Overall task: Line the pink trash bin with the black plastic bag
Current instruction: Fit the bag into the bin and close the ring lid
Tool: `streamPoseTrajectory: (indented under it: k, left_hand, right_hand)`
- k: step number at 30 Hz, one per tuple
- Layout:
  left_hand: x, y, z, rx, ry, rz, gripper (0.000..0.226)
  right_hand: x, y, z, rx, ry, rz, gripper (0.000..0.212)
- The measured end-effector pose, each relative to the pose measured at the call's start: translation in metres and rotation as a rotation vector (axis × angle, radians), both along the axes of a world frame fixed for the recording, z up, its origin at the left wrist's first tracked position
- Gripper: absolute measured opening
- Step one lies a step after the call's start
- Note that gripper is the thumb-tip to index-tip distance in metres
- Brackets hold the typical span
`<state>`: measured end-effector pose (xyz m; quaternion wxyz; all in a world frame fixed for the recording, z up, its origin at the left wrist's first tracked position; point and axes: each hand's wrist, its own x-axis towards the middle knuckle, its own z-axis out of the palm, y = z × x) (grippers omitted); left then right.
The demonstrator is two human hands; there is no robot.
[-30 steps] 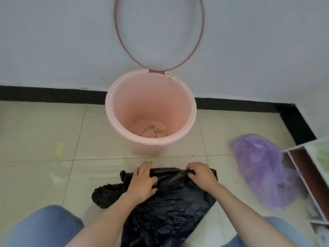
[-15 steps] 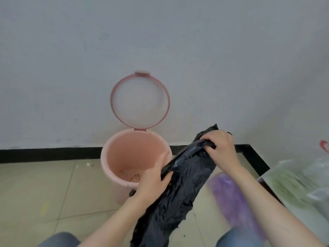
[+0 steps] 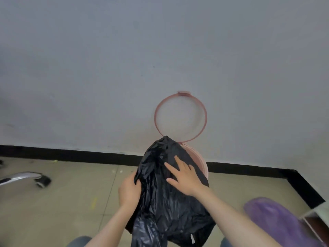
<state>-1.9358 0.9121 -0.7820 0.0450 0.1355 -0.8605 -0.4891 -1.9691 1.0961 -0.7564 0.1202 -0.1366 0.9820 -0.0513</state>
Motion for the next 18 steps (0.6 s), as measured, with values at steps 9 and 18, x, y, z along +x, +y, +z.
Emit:
streamPoseTrajectory:
  k: [9,18]
  left_hand:
    - [-0.013,-0.006,-0.006,-0.095,-0.132,-0.325,0.074]
    - [-0.022,0.049,-0.029,-0.497,-0.232,-0.539,0.064]
  right_hand:
    - [-0.008,0.026,-0.033,-0.213,-0.074,-0.514,0.053]
    - [0.009,0.055,-0.055,-0.471,-0.022,-0.625,0.047]
